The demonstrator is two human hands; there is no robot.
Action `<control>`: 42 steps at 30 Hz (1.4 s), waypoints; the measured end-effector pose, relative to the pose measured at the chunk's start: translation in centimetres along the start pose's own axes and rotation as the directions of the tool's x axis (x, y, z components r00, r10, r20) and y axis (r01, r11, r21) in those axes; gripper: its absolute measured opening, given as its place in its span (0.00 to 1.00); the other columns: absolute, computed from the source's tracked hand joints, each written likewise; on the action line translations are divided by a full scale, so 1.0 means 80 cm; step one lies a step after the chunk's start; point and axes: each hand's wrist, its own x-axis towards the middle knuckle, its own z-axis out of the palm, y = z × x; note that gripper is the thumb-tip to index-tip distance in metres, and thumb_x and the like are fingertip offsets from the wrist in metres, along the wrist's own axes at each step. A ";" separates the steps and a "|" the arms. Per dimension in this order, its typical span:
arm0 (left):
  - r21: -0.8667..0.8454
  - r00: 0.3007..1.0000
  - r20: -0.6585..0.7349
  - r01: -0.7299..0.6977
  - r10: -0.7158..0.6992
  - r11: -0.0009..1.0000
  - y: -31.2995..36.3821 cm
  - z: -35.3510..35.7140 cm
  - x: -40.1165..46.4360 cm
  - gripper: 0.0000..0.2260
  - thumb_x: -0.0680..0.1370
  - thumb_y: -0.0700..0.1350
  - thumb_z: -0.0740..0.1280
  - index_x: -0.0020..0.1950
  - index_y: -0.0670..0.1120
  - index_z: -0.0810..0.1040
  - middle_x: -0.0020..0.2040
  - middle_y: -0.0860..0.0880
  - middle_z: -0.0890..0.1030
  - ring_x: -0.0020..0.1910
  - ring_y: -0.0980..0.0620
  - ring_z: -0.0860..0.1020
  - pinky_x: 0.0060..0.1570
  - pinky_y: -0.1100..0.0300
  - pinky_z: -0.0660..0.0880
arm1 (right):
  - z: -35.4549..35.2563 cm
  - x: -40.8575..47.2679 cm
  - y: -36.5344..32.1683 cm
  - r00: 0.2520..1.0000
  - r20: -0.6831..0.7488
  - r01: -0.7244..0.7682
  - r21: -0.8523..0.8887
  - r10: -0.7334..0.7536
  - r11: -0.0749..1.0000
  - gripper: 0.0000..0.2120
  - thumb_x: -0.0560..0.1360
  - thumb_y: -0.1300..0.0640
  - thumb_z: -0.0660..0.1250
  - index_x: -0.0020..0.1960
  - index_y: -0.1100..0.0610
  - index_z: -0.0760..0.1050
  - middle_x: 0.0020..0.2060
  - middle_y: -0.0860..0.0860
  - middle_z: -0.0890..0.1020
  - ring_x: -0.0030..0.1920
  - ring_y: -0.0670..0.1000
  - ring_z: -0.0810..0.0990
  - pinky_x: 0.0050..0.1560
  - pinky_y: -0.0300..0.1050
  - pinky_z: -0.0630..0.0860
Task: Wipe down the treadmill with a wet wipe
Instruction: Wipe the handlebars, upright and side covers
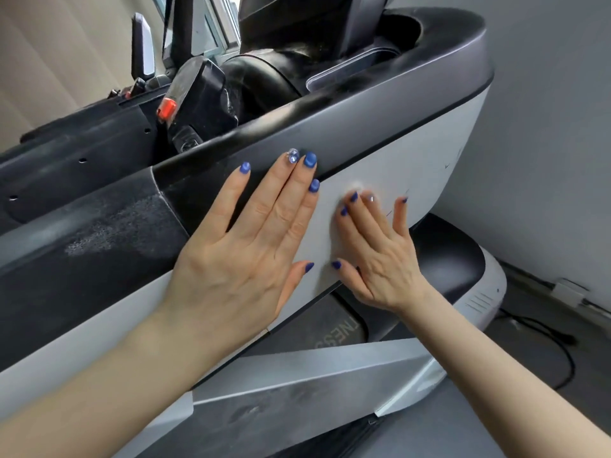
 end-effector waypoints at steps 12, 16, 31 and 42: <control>0.122 1.000 -0.008 -0.021 0.022 0.992 0.003 0.002 0.002 0.31 0.86 0.54 0.52 0.81 0.34 0.50 0.81 0.35 0.54 0.80 0.38 0.55 0.77 0.39 0.56 | 0.009 -0.042 -0.014 0.994 0.023 -0.109 0.018 0.108 0.994 0.31 0.85 0.43 0.48 0.83 0.54 0.43 0.82 0.49 0.44 0.82 0.53 0.46 0.79 0.58 0.35; 0.115 1.000 -0.014 -0.014 0.016 0.993 0.003 0.001 0.001 0.30 0.86 0.53 0.50 0.81 0.34 0.51 0.81 0.35 0.53 0.80 0.38 0.55 0.77 0.39 0.57 | -0.010 0.040 -0.020 0.993 -0.064 -0.088 0.101 0.095 0.991 0.31 0.84 0.43 0.47 0.83 0.53 0.44 0.82 0.47 0.44 0.81 0.52 0.47 0.78 0.59 0.35; -0.029 0.999 -0.014 0.052 -0.053 0.998 0.017 -0.003 0.039 0.29 0.86 0.51 0.52 0.81 0.35 0.50 0.82 0.36 0.52 0.81 0.40 0.53 0.78 0.38 0.55 | 0.001 0.009 0.013 0.992 -0.051 -0.117 0.036 0.119 0.992 0.31 0.84 0.44 0.47 0.82 0.53 0.42 0.82 0.48 0.42 0.81 0.51 0.44 0.78 0.58 0.34; 0.094 1.000 0.003 -0.010 0.010 0.996 0.020 0.006 0.036 0.28 0.86 0.50 0.50 0.80 0.33 0.52 0.80 0.34 0.56 0.80 0.38 0.58 0.75 0.37 0.59 | 0.010 -0.080 0.038 0.987 0.104 -0.123 -0.002 0.122 0.992 0.31 0.85 0.44 0.48 0.83 0.54 0.43 0.82 0.50 0.44 0.82 0.53 0.45 0.79 0.58 0.37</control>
